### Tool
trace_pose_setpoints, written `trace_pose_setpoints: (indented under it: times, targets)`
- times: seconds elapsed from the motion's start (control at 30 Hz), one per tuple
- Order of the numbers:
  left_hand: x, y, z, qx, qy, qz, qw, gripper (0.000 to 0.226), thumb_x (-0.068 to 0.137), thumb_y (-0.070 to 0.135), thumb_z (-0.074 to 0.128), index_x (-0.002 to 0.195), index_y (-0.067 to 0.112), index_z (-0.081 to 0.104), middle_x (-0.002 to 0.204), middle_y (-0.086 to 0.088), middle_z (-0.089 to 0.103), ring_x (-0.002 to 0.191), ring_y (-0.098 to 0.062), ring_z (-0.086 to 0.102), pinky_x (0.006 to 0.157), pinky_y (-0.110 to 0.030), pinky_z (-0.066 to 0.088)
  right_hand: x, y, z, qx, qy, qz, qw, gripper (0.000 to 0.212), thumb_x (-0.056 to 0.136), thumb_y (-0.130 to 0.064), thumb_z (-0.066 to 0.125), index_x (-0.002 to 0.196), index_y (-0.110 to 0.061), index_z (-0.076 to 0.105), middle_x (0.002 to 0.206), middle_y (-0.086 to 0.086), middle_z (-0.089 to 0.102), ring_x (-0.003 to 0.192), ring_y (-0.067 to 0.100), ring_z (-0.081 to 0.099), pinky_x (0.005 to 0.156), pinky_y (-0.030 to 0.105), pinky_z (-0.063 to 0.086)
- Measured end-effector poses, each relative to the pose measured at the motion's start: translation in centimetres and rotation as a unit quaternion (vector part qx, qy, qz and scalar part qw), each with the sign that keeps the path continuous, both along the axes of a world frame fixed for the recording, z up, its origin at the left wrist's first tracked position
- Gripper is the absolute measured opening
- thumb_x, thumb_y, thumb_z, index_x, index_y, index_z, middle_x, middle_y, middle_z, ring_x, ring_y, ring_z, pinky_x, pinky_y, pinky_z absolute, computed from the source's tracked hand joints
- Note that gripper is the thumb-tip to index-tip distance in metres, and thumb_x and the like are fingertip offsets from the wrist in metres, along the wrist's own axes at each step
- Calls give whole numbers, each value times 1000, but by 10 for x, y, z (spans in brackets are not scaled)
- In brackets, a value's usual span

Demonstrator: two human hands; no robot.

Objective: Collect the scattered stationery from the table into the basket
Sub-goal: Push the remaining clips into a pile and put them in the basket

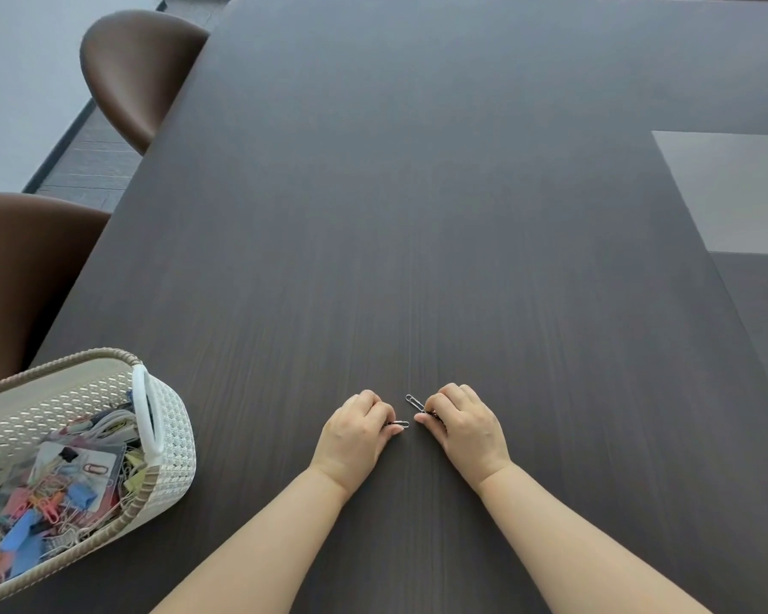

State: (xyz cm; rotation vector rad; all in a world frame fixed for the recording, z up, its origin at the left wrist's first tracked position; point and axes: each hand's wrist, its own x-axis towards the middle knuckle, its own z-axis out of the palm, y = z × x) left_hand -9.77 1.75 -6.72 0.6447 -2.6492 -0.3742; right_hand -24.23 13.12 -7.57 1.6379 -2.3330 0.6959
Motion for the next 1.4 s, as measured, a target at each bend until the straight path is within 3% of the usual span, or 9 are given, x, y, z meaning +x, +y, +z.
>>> trace_pose_setpoints:
  times: [0.3,0.57,0.67,0.77,0.9,1.0,1.17,1.3,1.4]
  targets:
    - [1,-5,-3,-125,-25,5,992,32,83,45,45,64,22,57,66,6,54,72,-14,37,63,-27,30,1,-1,2,14,62,-46,997,54,98,-45,30,58,-16,50,56,-3,48,49,16,48,41,26,39]
    - [2,-2,-2,-63,4,7,998,23,79,47,47,88,26,45,68,7,57,53,-9,54,52,-19,40,3,-1,9,32,73,-53,995,59,99,-45,24,55,-16,49,53,-2,46,38,15,45,33,23,31]
    - [3,-3,-2,-72,7,-1,997,22,81,46,48,78,24,49,62,6,54,50,-11,53,49,-20,38,3,1,12,30,65,-48,996,59,99,-47,25,54,-16,49,51,-3,45,37,15,44,33,22,30]
    - [3,-1,-2,-93,1,16,996,42,89,48,41,61,20,56,57,6,51,48,-12,50,51,-23,32,4,3,17,41,42,-40,997,61,99,-48,24,54,-16,49,49,-4,45,37,14,43,34,21,30]
    - [3,-1,2,-112,0,26,993,52,91,52,35,55,19,54,51,6,48,45,-13,47,52,-25,28,11,9,33,40,-153,-121,980,56,93,-55,34,57,-13,46,46,-9,35,41,13,34,41,22,27]
    - [2,0,7,-119,-12,28,992,62,94,55,27,50,19,51,47,7,45,41,-12,44,45,-21,28,7,11,44,41,-341,-200,918,42,91,-43,50,63,-14,41,48,-8,36,47,13,35,50,29,29]
    - [-1,-2,11,-126,-38,22,991,58,87,58,36,46,19,48,45,5,43,38,-13,42,36,-21,30,-8,11,56,57,-385,-222,894,47,95,-40,44,57,-17,29,50,-4,34,49,15,31,50,31,28]
    - [-1,-1,8,-141,-35,20,989,67,94,57,20,46,18,45,45,4,41,38,-14,41,36,-22,30,-10,10,53,8,-578,-203,790,45,96,-35,47,58,-15,31,50,-2,36,40,14,32,46,28,31]
    - [0,-1,9,-137,-29,12,990,67,95,56,21,46,18,45,43,4,41,36,-13,41,35,-22,29,-7,13,53,16,-626,-187,757,39,96,-30,49,63,-12,36,50,1,39,34,11,33,40,23,33]
